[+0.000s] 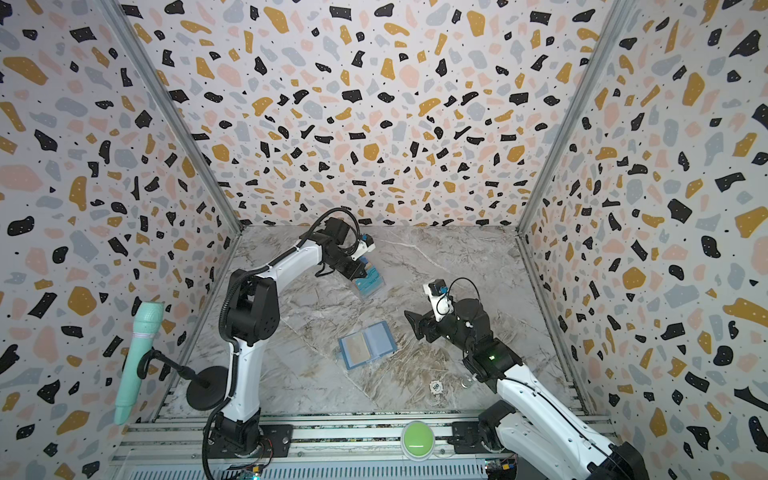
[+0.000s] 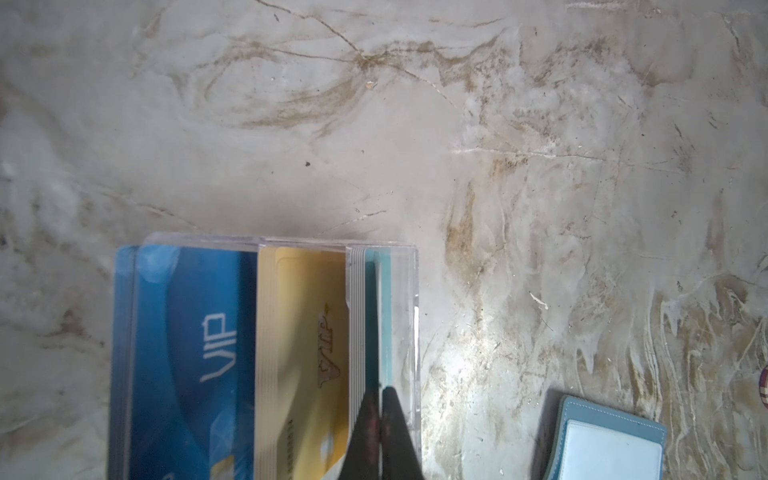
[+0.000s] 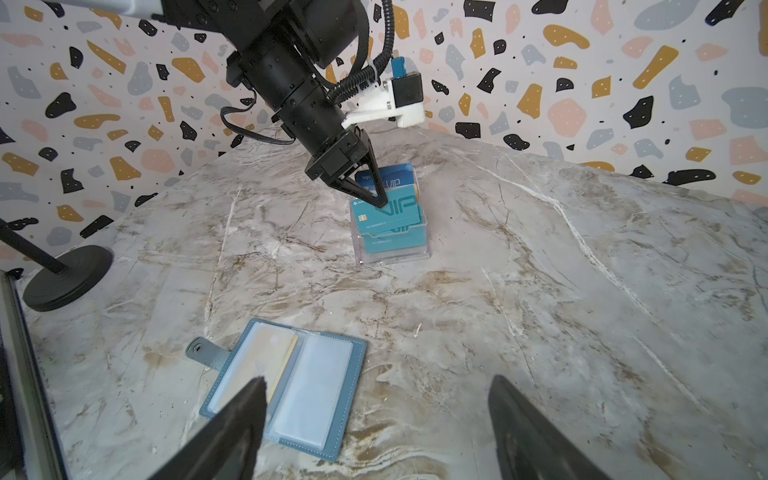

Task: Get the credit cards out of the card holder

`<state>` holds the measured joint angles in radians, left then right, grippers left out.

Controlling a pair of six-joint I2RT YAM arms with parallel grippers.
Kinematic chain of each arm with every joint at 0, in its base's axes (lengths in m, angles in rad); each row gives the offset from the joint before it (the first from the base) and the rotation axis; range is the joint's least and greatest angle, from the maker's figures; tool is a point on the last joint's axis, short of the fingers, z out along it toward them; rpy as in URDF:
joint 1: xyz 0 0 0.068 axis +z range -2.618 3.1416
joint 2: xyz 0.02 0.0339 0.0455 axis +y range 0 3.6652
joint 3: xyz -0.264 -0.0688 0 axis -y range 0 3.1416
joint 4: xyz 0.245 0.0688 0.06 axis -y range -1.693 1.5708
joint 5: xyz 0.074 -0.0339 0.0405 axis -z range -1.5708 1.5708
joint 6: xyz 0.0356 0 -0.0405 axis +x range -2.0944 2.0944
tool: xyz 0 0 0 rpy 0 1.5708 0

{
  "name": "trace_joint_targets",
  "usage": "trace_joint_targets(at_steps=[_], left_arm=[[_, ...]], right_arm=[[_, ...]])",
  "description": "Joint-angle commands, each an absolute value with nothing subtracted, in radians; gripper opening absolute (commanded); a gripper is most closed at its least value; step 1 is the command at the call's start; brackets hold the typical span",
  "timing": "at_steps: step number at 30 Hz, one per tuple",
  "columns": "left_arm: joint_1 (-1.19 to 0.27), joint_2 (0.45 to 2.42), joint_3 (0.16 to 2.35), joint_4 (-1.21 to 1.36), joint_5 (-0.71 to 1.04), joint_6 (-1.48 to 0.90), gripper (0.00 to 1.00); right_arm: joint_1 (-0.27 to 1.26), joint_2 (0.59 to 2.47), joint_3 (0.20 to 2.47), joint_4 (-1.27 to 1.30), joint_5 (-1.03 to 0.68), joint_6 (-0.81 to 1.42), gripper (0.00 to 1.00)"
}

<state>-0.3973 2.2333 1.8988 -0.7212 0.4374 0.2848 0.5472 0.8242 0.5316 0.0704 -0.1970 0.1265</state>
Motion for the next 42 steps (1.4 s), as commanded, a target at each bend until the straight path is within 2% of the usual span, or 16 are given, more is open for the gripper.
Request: trace_joint_targets(at_steps=[1, 42], left_arm=[[-0.408, 2.256, 1.925, -0.735, 0.415, 0.3, 0.0], [-0.422, 2.23, 1.93, -0.73, 0.384, 0.288, 0.11]], right_arm=[[0.543, 0.818, 0.528, 0.075, -0.193, 0.132, 0.84], [0.543, 0.815, 0.528, 0.073, -0.191, 0.132, 0.84]])
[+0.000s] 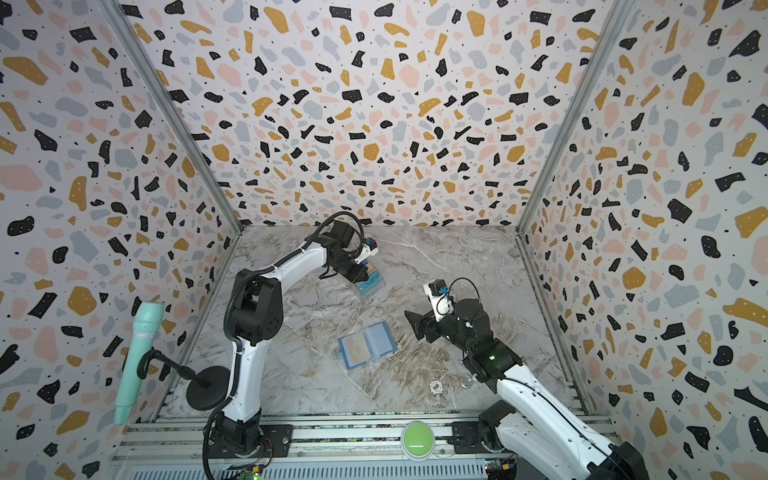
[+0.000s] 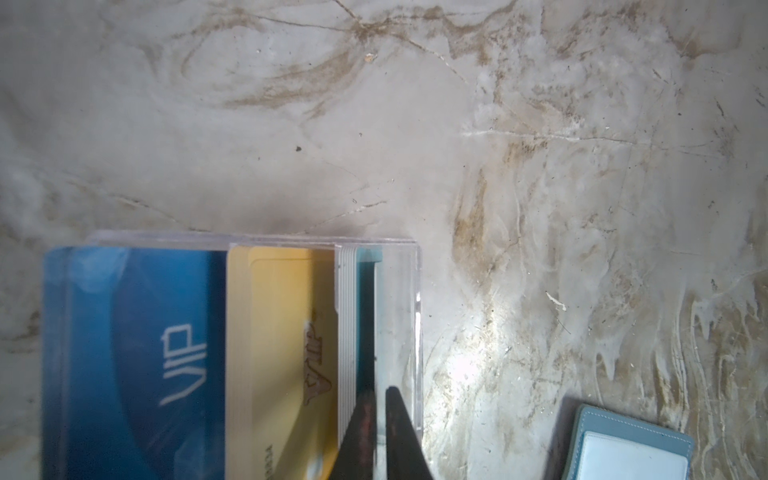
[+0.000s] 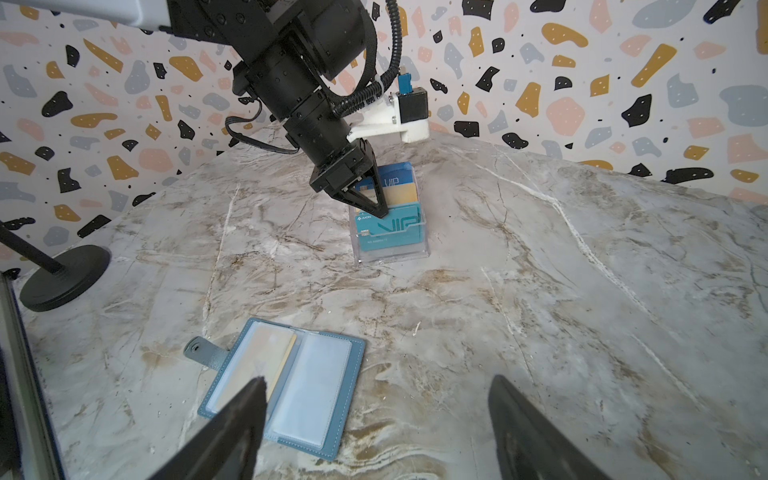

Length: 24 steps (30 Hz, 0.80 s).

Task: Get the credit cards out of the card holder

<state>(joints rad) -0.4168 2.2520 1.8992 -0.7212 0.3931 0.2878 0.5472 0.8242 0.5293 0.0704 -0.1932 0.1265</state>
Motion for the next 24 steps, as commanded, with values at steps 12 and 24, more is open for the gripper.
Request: trace_joint_targets(at_steps=[12, 24], left_arm=[[-0.422, 2.116, 1.874, -0.658, 0.297, 0.231, 0.13], [-0.446, 1.799, 1.554, -0.436, 0.201, 0.12, 0.22]], right_arm=[[0.544, 0.816, 0.528, 0.072, -0.193, 0.132, 0.84], [0.542, 0.855, 0.54, 0.074, -0.219, 0.174, 0.84]])
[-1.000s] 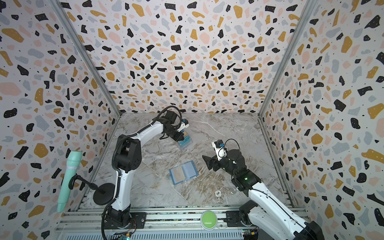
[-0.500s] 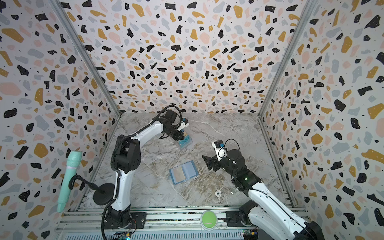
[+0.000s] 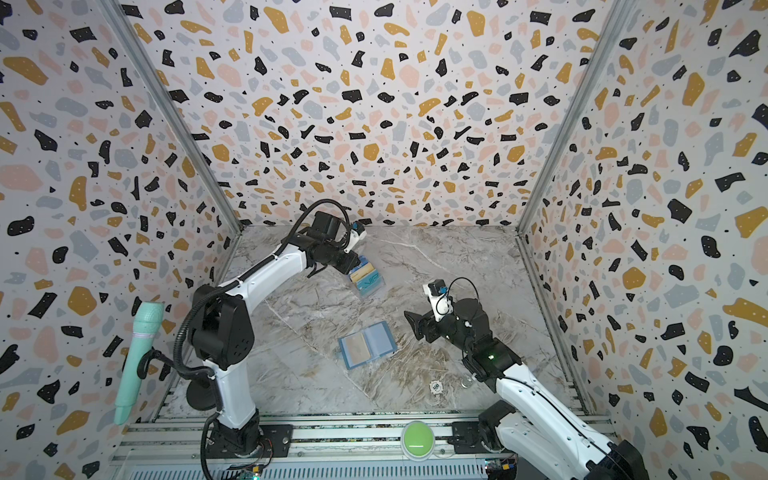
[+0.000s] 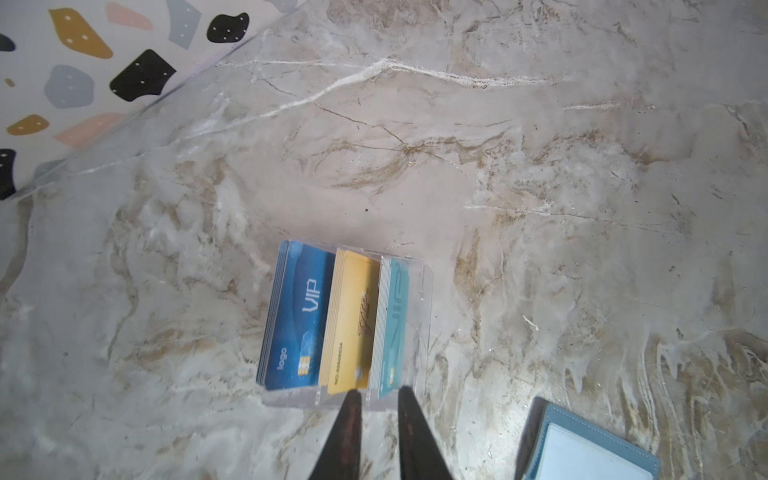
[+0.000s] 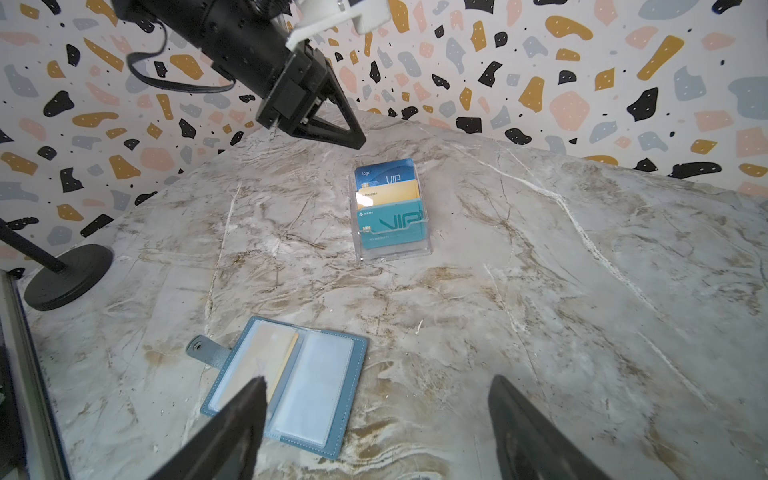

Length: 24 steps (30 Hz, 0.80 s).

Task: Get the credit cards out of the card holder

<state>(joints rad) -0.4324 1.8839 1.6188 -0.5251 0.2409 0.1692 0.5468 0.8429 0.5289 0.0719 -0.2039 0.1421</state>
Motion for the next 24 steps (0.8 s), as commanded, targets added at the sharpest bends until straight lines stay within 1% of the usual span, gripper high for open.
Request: trace_joint_targets(at_steps=[1, 4, 11, 16, 20, 24], left_arm=[[-0.449, 1.756, 1.505, -0.408, 0.196, 0.101, 0.23], [-0.468, 1.637, 1.369, -0.345, 0.187, 0.059, 0.25], [-0.527, 1.394, 1.055, -0.246, 0.127, -0.033, 0.25], [-0.592, 1.234, 0.757, -0.045, 0.135, -0.191, 0.23], [-0.679, 1.178, 0.564, 0.144, 0.065, -0.325, 0.2], [-0.756, 1.158, 0.476, 0.232, -0.011, -0.411, 0.18]], right_arm=[[0.542, 0.869, 0.546, 0.068, -0.219, 0.18, 0.84], [0.541, 0.911, 0.569, 0.05, -0.227, 0.194, 0.84], [0.542, 0.986, 0.595, 0.031, -0.249, 0.194, 0.83], [0.569, 1.038, 0.605, 0.056, -0.263, 0.207, 0.83], [0.59, 1.116, 0.641, 0.049, -0.217, 0.199, 0.82], [0.615, 1.182, 0.69, 0.029, -0.191, 0.187, 0.81]])
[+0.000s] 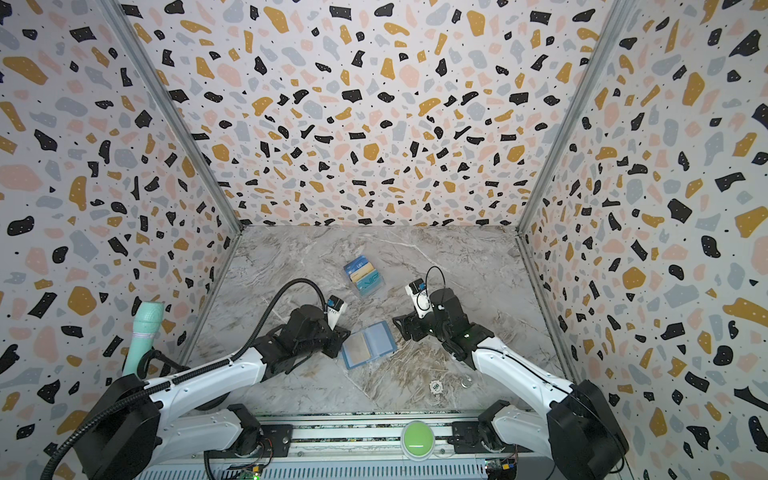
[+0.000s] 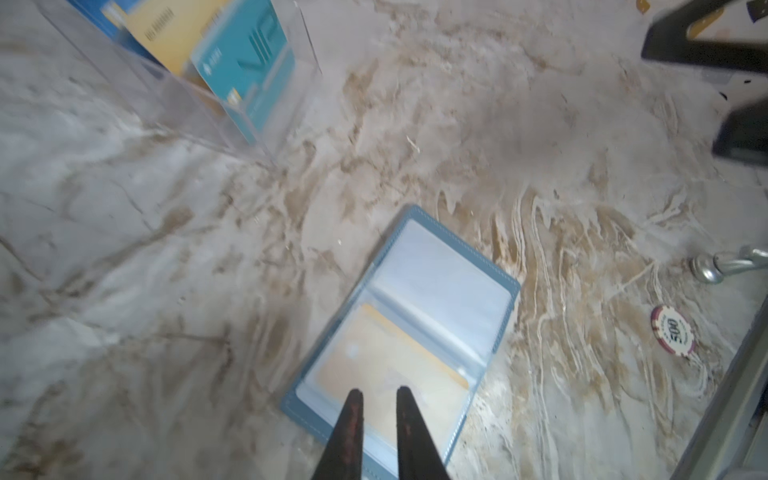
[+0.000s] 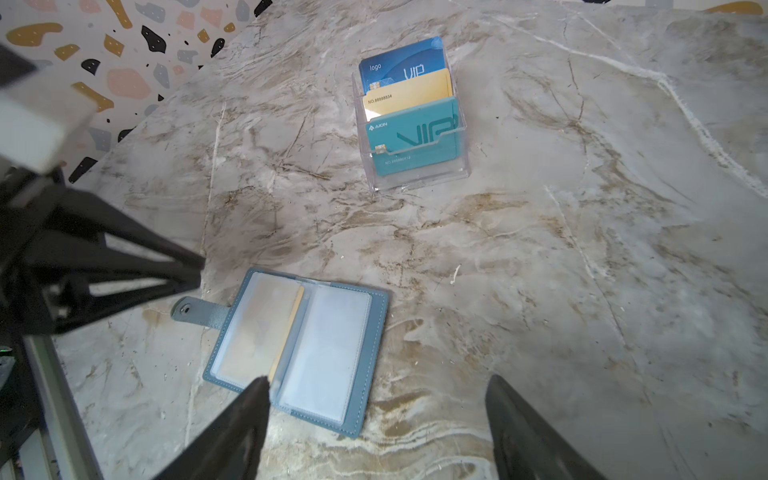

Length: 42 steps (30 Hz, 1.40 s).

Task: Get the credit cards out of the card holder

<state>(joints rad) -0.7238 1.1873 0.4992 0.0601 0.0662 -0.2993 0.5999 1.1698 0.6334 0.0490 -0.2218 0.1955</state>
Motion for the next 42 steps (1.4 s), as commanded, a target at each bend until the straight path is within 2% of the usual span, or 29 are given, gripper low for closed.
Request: trace_joint_targets(at_steps=[1, 11, 23, 33, 42], left_arm=[[-0.77, 1.154, 0.464, 0.24, -0.034, -0.424, 0.18], [-0.811, 1.201, 0.412, 0.244, -0.076, -0.506, 0.11], [-0.819, 1.14, 0.325, 0.196, -0.149, -0.565, 0.07], [-0.818, 1.131, 0.276, 0.192, -0.186, -0.628, 0.03], [-0.819, 1.085, 0.191, 0.244, -0.173, -0.661, 0.02]], right_arm=[[0.623, 1.193, 0.697, 0.029, -0.184, 0.187, 0.81], [0.7, 1.268, 0.741, -0.009, -0.092, 0.188, 0.81], [0.751, 1.353, 0.778, -0.009, -0.056, 0.194, 0.81], [0.829, 1.477, 0.869, -0.04, -0.054, 0.207, 0.87], [0.944, 1.619, 0.962, -0.113, -0.001, 0.189, 0.89]])
